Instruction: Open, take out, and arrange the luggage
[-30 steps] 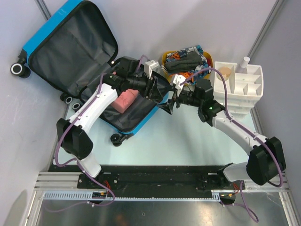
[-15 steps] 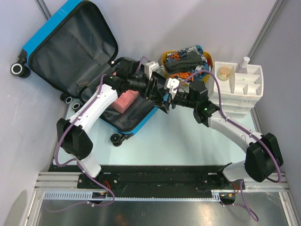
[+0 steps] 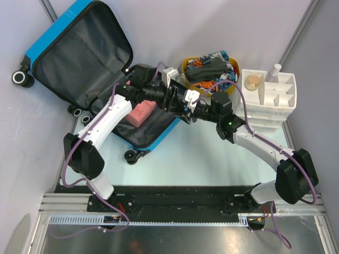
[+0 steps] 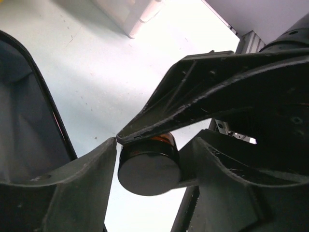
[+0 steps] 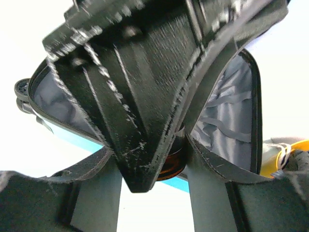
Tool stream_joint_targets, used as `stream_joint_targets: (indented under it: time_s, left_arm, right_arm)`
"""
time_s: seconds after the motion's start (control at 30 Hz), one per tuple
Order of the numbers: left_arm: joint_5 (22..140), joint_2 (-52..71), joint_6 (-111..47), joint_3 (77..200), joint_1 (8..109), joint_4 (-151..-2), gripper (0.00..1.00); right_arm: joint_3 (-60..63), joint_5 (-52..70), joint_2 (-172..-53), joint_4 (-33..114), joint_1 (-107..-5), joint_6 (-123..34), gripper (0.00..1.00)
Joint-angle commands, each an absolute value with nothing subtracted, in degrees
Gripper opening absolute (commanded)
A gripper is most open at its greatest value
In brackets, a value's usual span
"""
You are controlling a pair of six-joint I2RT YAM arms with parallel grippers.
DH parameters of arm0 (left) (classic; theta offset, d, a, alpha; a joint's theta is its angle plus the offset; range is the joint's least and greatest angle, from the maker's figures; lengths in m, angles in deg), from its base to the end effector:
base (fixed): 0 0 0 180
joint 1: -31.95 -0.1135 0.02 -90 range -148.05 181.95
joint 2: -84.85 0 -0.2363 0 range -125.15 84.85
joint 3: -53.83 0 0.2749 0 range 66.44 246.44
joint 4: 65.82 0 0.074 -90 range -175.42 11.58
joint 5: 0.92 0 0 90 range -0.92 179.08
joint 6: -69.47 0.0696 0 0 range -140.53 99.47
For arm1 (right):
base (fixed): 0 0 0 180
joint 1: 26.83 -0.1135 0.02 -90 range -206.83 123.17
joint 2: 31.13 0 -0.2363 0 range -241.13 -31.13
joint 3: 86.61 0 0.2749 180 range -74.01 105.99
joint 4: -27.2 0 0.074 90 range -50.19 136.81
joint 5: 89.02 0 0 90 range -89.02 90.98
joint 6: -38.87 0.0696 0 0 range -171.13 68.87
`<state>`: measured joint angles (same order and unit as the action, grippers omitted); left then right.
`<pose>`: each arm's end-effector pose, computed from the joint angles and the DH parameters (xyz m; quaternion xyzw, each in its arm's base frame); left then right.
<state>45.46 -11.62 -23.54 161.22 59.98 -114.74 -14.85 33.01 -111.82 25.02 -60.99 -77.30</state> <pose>0.3434 -0.2372 0.3238 0.3398 0.7794 -0.4307 0.3028 0.2982 0.2470 0.2884 -0.5195 0.5291 0.2502 0.6226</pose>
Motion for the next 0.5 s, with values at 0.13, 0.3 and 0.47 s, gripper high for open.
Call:
stream_joint_targets:
  time_s: [0.13,0.3,0.47]
  left_arm:
    - [35.5,-6.4,-23.4,161.8,55.3,-113.8,0.86]
    - [24.2,-4.9,-21.8,161.0,51.3,-113.7,0.88]
    - [8.3,-7.9,-26.2,160.0,51.3,-113.7,0.86]
  right_arm:
    - [-14.6,34.5,-108.7,22.7,-57.8,-73.5,0.37]
    - [-14.5,38.5,-105.8,19.0,-55.3,-68.9,0.36]
    - [-14.6,44.7,-103.5,14.1,-55.9,-67.5,0.39]
